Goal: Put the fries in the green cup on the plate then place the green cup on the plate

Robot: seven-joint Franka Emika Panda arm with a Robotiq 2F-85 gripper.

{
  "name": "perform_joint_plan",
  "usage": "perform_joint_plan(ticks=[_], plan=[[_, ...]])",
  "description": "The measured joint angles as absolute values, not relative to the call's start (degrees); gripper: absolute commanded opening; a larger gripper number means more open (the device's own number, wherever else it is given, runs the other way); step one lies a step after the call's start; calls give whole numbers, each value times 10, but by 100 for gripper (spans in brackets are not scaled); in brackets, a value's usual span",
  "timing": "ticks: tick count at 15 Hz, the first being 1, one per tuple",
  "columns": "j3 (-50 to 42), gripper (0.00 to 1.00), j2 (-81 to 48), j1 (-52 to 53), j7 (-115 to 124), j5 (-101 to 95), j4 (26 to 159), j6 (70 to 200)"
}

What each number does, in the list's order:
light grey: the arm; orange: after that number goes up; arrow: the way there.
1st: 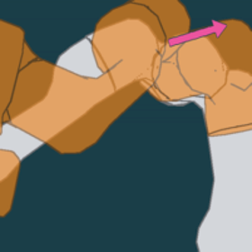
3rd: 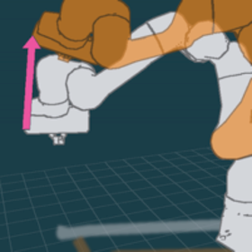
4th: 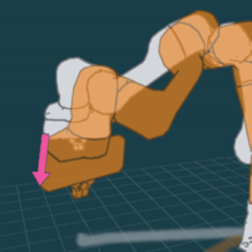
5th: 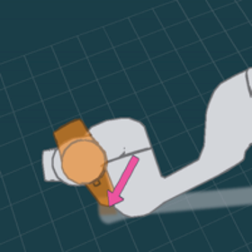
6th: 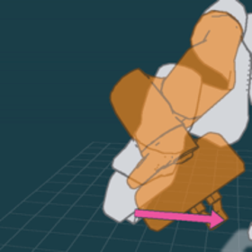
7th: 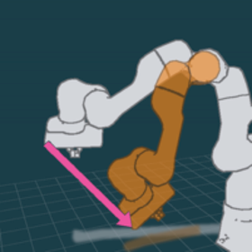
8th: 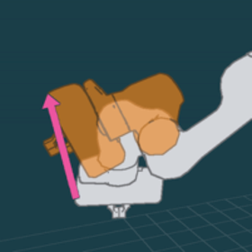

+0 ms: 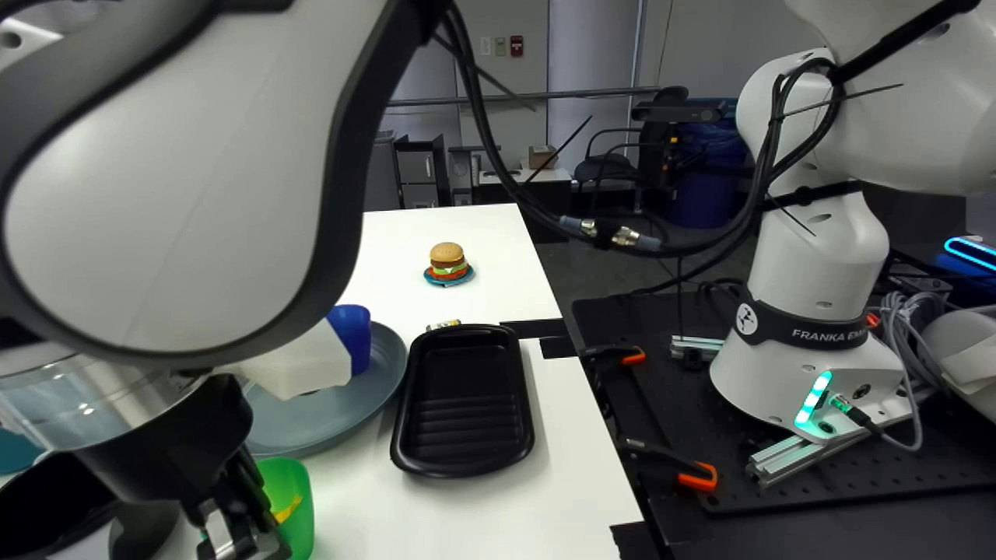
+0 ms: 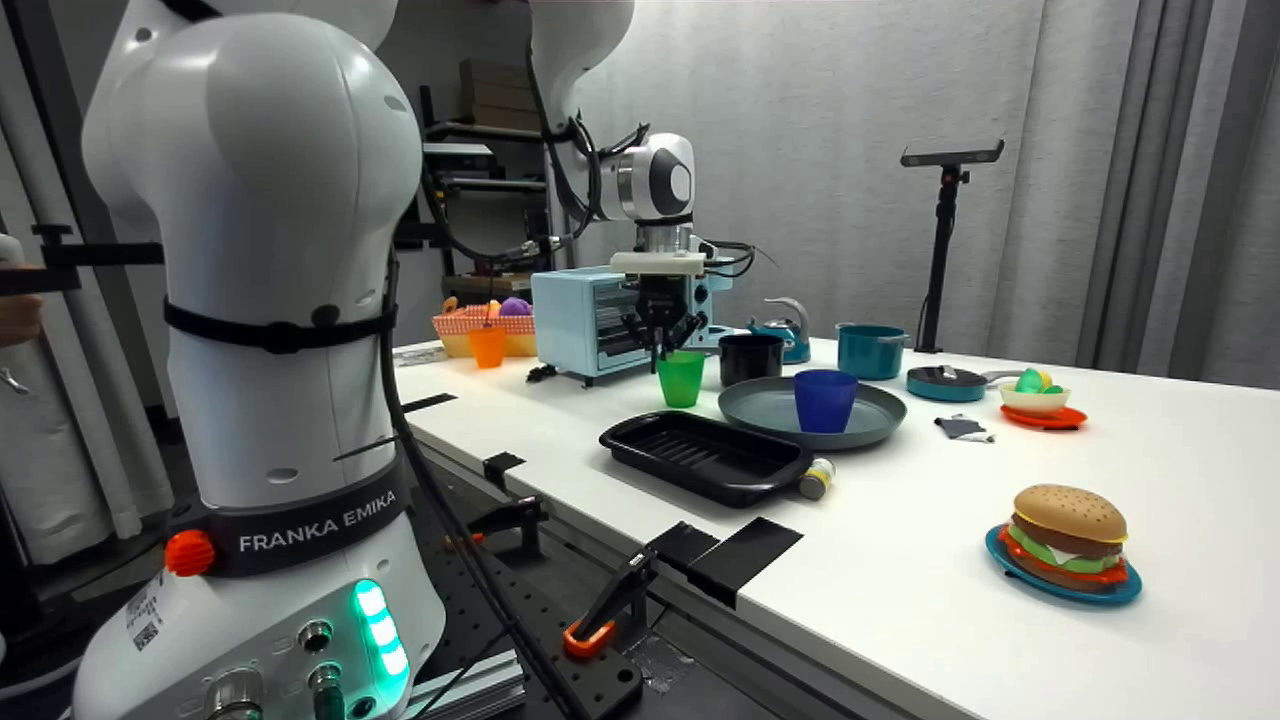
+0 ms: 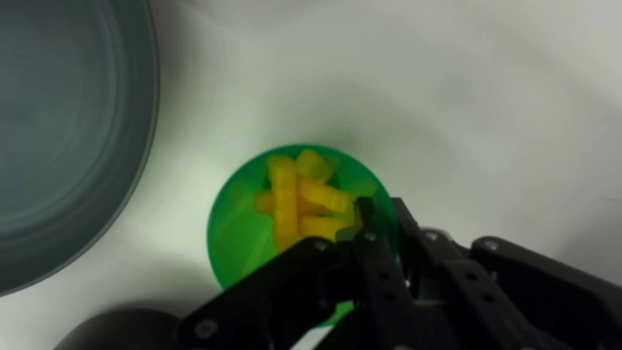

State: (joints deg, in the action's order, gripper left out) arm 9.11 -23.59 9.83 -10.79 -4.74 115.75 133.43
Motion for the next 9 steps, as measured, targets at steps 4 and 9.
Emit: perform_joint_plan(ticks=[4, 9], plan=[[85, 1, -232, 97, -108, -50, 1151, 1334], [62, 1, -232, 96, -100, -70, 1150, 1343]])
